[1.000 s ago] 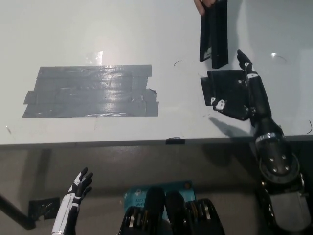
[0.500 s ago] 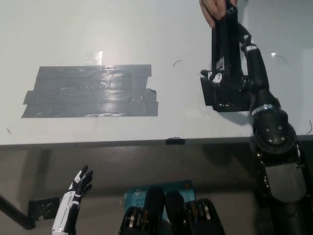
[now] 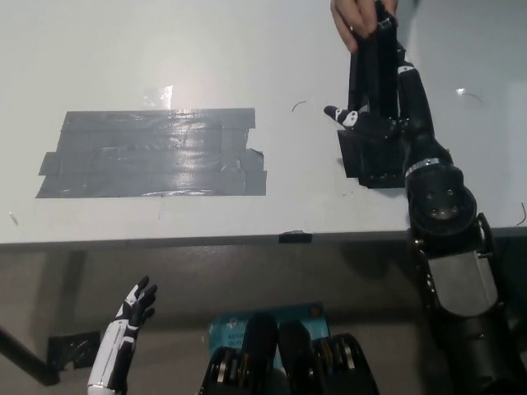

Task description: A person hands a stapler to the robot and the robot grabs it with its right hand and places it on the desk infront of it

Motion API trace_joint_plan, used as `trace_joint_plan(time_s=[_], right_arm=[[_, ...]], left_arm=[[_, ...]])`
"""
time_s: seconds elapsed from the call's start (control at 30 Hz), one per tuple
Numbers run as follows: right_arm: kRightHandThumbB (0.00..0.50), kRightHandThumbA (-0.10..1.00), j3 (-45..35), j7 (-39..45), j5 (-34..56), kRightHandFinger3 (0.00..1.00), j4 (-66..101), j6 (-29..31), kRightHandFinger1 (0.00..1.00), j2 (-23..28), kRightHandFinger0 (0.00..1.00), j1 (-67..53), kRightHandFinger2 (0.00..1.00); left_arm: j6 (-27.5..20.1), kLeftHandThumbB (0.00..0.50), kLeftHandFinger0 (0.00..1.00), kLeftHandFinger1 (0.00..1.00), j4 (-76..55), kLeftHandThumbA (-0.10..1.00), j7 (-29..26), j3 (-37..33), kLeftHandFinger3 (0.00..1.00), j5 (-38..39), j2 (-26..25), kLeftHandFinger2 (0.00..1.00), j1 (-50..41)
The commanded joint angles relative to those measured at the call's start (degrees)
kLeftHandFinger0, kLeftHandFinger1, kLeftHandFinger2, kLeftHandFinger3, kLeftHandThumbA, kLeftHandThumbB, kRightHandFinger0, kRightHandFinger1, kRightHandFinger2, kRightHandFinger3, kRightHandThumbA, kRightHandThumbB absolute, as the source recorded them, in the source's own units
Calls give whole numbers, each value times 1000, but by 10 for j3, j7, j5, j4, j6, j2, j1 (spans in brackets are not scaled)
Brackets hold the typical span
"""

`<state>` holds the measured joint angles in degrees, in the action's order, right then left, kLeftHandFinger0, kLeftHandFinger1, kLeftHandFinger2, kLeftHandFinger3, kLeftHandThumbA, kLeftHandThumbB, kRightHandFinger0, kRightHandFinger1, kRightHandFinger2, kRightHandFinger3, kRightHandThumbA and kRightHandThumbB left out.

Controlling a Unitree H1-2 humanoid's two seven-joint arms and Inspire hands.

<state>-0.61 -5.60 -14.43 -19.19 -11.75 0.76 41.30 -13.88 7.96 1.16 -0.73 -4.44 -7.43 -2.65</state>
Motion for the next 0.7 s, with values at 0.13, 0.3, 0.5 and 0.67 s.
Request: trace_joint_plan(time_s=[0.13, 0.3, 0.5, 0.67], right_arm=[[384, 888, -2, -32, -2, 1000, -55, 0, 1000, 1, 1000, 44, 1000], [228, -16, -20, -113, -21, 443, -94, 14, 244, -8, 235, 57, 331], [175, -100, -21, -149, -28, 820, -80, 53, 339, -14, 27, 52, 801], [164, -100, -26, -164, -22, 803, -46, 69, 323, -19, 0, 41, 766]], left_arm=[[-19, 471, 1000, 1000, -18, 1000, 8, -5, 1000, -6, -11, 1000, 8], [-21, 482, 1000, 1000, -17, 1000, 10, -7, 1000, -3, -11, 1000, 8], [-22, 486, 1000, 1000, -15, 1000, 11, -8, 1000, -3, -14, 1000, 14], [-21, 479, 1000, 1000, -16, 1000, 13, -11, 1000, -3, -16, 1000, 15]])
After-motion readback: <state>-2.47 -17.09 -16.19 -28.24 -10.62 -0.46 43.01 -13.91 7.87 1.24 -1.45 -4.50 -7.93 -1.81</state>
